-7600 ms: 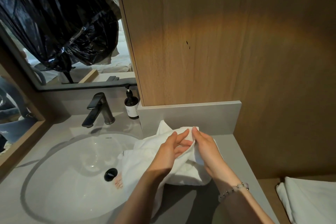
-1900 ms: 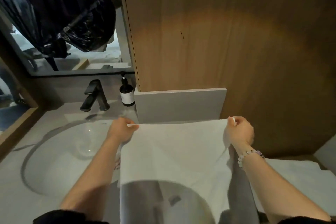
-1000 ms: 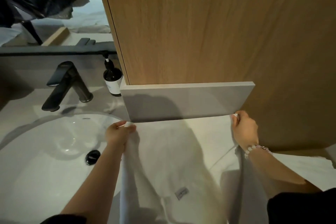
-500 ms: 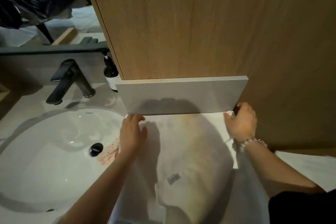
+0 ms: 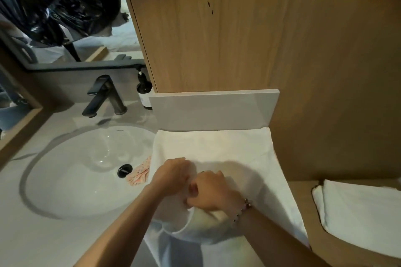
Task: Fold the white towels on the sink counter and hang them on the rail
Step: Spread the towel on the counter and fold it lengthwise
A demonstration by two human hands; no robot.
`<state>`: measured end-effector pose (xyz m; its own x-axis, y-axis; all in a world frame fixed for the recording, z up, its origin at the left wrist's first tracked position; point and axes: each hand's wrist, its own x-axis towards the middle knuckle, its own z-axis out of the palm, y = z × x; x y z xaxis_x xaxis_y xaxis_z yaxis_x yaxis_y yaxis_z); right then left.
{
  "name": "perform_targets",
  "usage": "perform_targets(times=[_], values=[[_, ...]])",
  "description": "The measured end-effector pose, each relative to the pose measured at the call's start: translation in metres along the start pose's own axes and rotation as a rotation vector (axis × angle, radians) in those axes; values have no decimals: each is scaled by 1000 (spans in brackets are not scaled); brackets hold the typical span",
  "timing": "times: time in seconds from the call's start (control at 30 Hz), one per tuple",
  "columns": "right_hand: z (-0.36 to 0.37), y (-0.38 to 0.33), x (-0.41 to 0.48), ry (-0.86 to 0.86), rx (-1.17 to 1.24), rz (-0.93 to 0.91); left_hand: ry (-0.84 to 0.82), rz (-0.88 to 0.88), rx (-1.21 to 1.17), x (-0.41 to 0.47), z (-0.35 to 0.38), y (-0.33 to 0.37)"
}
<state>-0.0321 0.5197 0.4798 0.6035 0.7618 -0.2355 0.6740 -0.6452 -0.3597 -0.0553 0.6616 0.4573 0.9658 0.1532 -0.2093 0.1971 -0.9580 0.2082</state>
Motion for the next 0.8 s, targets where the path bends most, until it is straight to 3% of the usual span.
perform_targets(times=[0.17,0.27,0.37,0.4,0.53,0.8], values=[[19,3,5,86,-265,7,-187,-60,38,1,12,-4],[19,9,-2,179,-160,-13,-219,-85,36,1,17,-5],[16,20,-20,477,30,-45,-197,-103,6,1,20,-6],[11,22,-28,505,152,-29,-191,-106,6,1,21,-6],[2,41,-58,309,514,97,-173,-103,11,-1,18,-3],[0,55,-98,327,918,112,-146,-118,93,-7,21,3]])
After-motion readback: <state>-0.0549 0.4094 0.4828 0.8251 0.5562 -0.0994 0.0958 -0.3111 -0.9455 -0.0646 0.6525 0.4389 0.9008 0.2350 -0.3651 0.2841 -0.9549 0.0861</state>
